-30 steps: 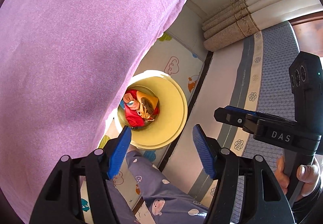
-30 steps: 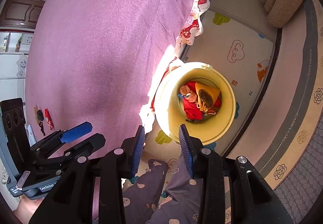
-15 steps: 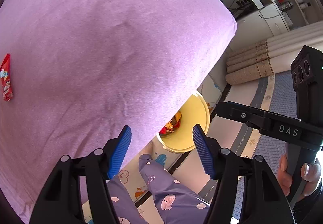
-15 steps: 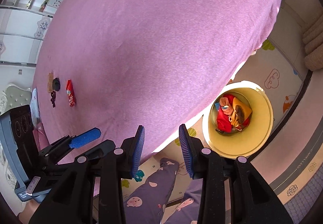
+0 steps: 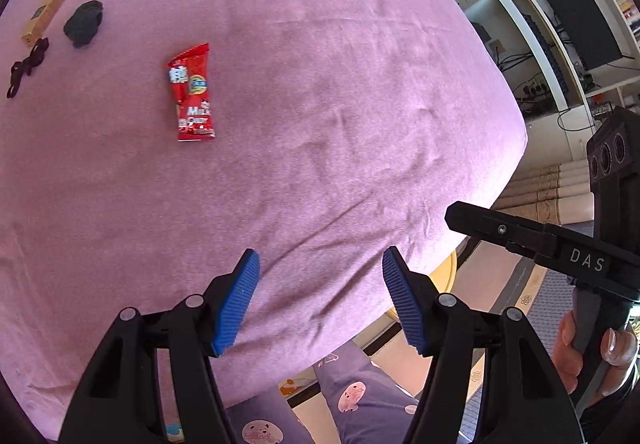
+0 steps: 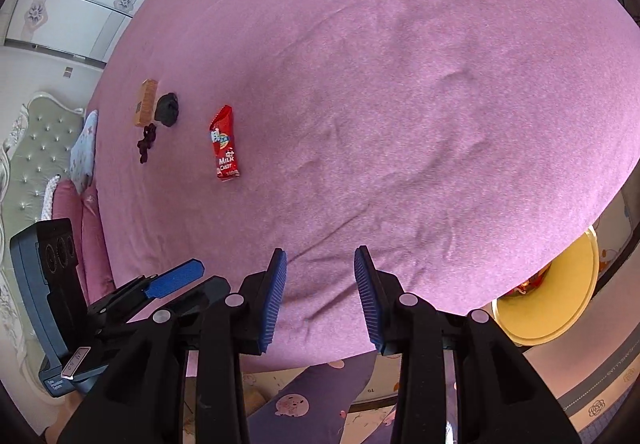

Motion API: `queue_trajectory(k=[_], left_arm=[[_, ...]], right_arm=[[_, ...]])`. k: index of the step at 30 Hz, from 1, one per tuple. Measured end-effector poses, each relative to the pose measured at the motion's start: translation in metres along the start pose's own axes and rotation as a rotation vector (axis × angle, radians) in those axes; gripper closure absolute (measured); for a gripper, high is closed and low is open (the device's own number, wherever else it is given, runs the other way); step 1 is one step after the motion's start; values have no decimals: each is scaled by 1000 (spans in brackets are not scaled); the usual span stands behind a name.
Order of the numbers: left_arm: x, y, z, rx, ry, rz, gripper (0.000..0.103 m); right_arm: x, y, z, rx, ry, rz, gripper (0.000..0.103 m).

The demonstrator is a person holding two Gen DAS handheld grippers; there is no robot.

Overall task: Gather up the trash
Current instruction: 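Move both open tools back over the red milk candy bag, then grasp the red milk candy bag with the right tool while the left tool grasps the dark grey sock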

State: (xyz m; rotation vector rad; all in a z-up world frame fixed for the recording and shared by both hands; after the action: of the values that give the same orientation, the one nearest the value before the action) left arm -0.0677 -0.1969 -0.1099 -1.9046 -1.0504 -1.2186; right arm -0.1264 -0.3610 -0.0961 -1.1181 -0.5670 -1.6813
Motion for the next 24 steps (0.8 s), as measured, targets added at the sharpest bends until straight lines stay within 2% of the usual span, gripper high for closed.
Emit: queue_trajectory(k=[8, 14, 24], left_arm=[[31, 0, 79, 85, -5, -47, 38], [42, 13, 122, 197, -39, -85, 38], [23, 53, 169, 334, -62, -117, 38]], right_arm=[[-42, 18, 66, 51, 3, 32, 68], [-65, 55, 101, 122, -19, 66, 68], [-128, 124, 113, 148, -34, 142, 68]])
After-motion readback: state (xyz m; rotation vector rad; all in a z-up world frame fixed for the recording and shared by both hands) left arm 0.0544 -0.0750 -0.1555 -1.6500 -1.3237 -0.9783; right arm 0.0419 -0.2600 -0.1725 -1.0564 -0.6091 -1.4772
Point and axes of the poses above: each gripper's, at about its wrist camera, not at the fingertips, and x roughly against the way its jaws point, z to its left, y to its top, the point moved 3 cm from there along -x, roughly the way its jaws point, and after that the axes turned 13 degrees about z, right-handed, at the moved point
